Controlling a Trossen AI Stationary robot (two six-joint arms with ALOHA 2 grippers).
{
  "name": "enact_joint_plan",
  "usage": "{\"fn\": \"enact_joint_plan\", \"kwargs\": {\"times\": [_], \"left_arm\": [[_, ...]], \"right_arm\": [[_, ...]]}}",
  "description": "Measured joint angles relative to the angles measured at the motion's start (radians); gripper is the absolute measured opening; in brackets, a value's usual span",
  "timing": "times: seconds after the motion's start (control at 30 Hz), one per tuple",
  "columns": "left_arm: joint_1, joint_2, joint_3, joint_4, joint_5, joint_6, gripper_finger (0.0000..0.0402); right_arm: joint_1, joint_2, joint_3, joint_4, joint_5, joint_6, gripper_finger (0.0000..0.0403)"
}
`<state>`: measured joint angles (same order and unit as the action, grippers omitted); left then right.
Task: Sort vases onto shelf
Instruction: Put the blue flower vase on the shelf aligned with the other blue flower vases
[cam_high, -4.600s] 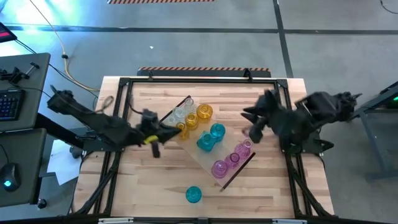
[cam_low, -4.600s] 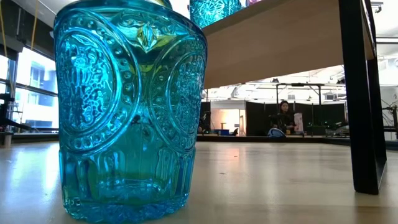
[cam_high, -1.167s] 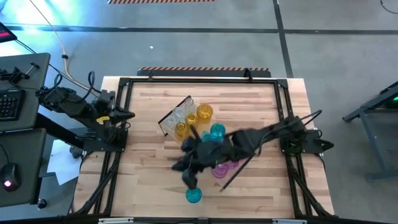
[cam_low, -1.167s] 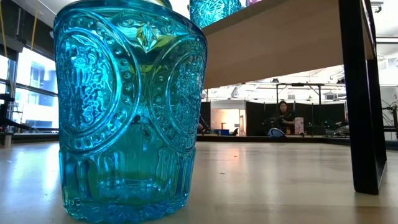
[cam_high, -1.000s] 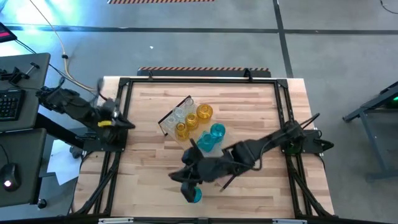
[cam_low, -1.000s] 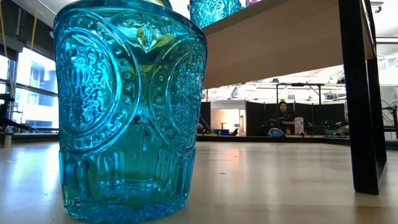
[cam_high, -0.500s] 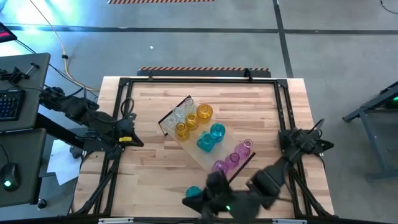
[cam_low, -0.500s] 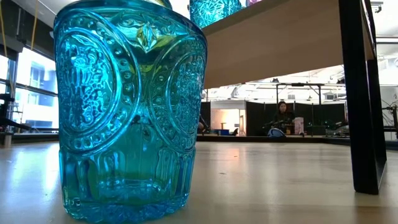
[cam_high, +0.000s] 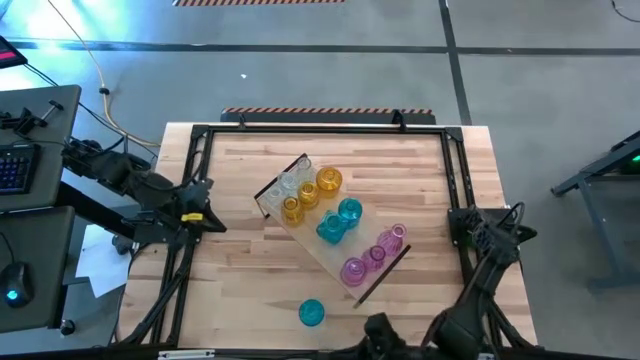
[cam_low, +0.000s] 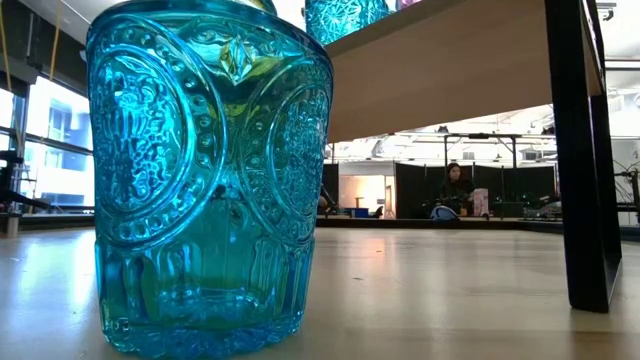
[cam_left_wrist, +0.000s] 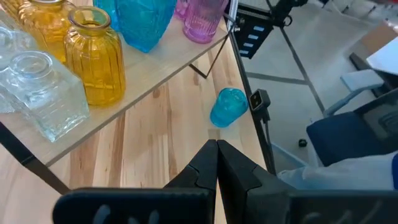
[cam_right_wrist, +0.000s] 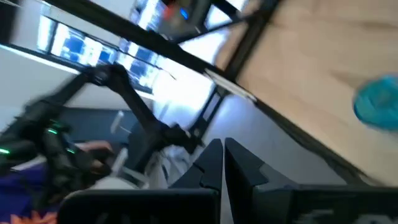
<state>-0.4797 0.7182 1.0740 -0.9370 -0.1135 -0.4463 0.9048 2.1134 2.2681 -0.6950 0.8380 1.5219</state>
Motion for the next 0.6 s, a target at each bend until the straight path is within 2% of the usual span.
{"fn": "enact_joint_plan", "kwargs": {"times": [0.3, 0.47, 0.6], "left_arm": [[0.000, -0.029, 0.000, 0.000, 0.000, -0.041, 0.0000], [0.000, -0.032, 0.000, 0.000, 0.000, -0.041, 0.0000], [0.000, -0.032, 0.000, -0.001, 0.000, -0.041, 0.0000]], "right_arm": [[-0.021, 0.117, -0.001, -0.041, -0.214, 0.188, 0.0000], [-0.020, 0.184, -0.001, -0.035, -0.240, 0.235, 0.0000], [-0.020, 0.227, -0.001, -0.035, -0.208, 0.256, 0.0000]]}}
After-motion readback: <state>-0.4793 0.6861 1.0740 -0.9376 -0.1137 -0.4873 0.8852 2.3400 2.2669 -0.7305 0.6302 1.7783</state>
